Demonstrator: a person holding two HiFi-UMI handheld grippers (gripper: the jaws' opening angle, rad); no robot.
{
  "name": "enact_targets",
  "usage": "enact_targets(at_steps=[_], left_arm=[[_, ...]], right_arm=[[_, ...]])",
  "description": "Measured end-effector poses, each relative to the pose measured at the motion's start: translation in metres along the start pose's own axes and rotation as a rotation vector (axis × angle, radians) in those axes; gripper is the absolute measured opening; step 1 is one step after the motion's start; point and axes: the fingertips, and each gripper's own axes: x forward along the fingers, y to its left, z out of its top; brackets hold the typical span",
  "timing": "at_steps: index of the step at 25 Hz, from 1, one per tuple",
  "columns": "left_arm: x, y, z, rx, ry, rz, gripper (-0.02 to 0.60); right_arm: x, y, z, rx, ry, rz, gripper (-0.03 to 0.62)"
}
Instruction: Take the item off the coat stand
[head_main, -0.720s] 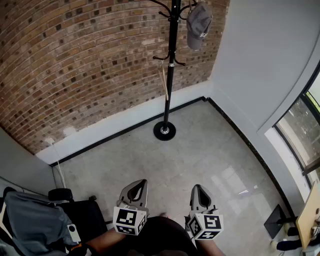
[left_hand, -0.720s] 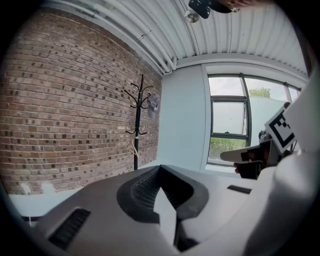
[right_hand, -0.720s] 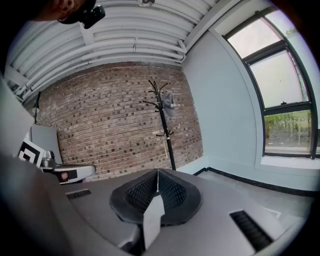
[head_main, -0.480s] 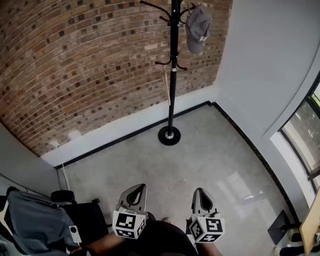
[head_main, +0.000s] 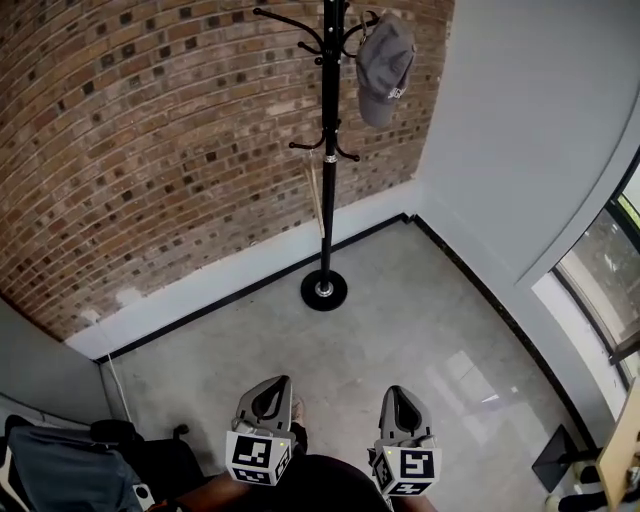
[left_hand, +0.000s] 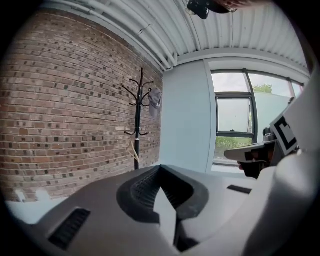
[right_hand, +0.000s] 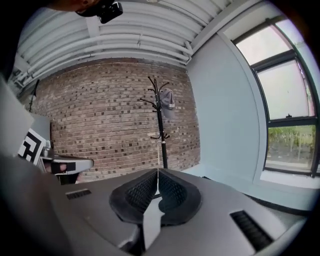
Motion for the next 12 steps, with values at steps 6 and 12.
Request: enact_targets(at_steps=[6, 12], left_arm=[[0.092, 0.044, 0.043, 0.024, -0.043, -0.066, 0.026], [0.178, 0.106, 0.1, 0.043, -0.113, -0.104, 0.026]], right_arm=[[0.103, -0.014, 0.048, -0.116, -0.035, -0.085, 0.015], [0.213, -0.017, 0.112, -0.22, -0.124, -0.162, 0.015]])
